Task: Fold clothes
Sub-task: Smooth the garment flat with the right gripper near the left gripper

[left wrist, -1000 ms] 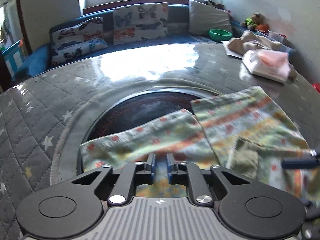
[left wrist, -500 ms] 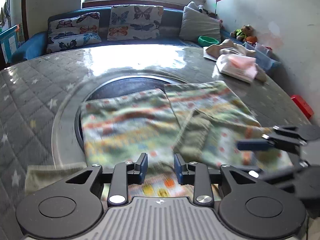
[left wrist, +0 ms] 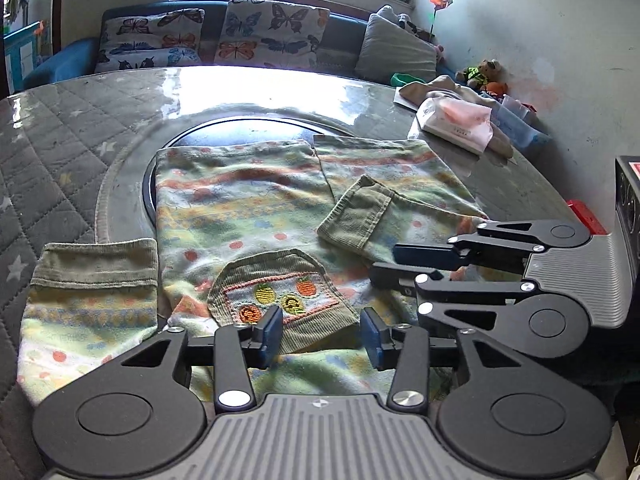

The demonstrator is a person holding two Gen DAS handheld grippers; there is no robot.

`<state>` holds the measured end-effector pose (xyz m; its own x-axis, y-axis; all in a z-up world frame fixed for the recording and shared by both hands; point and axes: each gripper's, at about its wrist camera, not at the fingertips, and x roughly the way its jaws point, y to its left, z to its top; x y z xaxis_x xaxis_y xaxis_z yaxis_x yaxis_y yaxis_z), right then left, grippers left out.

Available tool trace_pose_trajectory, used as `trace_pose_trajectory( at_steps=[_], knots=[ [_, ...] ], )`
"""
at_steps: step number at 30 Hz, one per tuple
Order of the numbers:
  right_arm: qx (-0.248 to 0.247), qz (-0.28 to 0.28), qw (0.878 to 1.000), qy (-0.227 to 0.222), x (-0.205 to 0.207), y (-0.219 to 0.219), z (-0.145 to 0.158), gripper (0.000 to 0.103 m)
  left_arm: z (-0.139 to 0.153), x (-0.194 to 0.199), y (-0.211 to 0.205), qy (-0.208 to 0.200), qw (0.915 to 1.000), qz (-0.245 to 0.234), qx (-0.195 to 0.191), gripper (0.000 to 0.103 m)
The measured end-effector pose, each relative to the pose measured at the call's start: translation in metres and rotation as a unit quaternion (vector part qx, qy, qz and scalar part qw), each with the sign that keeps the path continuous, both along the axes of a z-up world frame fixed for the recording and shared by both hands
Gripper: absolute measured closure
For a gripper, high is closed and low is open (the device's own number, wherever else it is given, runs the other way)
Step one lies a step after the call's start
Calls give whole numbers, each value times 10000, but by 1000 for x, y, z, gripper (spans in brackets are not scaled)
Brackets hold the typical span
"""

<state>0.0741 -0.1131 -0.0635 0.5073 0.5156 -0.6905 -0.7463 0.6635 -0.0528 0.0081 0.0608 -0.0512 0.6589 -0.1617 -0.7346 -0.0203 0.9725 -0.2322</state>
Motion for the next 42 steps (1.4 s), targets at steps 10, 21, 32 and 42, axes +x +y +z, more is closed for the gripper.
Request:
trace_pose_trajectory(
  at_steps=[10, 21, 32, 42],
  knots=[
    [368, -349, 9987, -90, -1, -14, 10, 100, -2, -3, 0, -41, 10000, 8, -77, 49],
    [200, -161, 9996, 134, 7, -2, 2, 71, -4, -8, -6, -120, 9999, -38, 0, 40],
    [380, -133, 9989, 244, 18, -2, 5, 98, -5, -11, -4, -180, 9998, -109, -73, 33],
    [907, -683, 9935, -49, 17, -48, 43, 102, -3, -13, -7, -144, 9998, -162, -4, 30]
  ],
)
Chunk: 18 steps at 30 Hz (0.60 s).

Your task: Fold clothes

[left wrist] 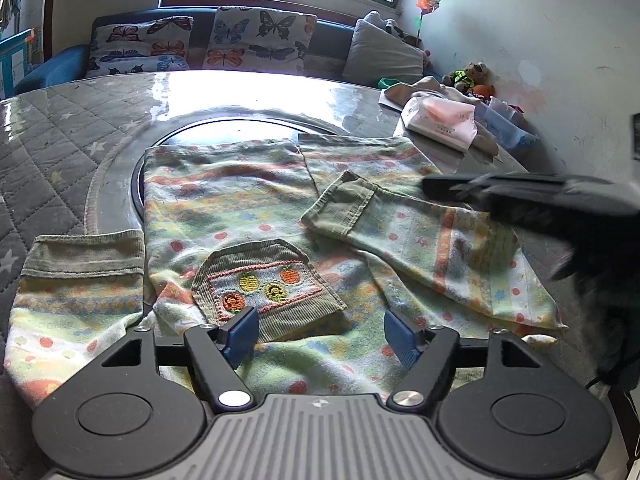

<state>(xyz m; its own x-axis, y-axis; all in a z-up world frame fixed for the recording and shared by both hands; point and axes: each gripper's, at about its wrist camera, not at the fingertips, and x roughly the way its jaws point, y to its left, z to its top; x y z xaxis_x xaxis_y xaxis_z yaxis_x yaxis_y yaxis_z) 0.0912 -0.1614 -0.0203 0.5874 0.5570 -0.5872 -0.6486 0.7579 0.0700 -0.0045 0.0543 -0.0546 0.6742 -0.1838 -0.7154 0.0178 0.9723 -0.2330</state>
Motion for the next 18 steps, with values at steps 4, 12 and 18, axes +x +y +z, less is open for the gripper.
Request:
trace_pose_trajectory(
  at_steps=[4, 12, 18],
  knots=[
    [147, -431, 9987, -206, 0, -35, 16, 102, 2, 1, -3, 54, 10000, -22, 38, 30],
    [45, -610, 9981, 26, 2, -71, 18, 99, 8, 6, -15, -22, 9999, -131, 94, 30],
    [77, -56, 9988, 479, 13, -31, -7, 91, 8, -2, -19, -20, 9997, -199, 164, 30]
  ],
)
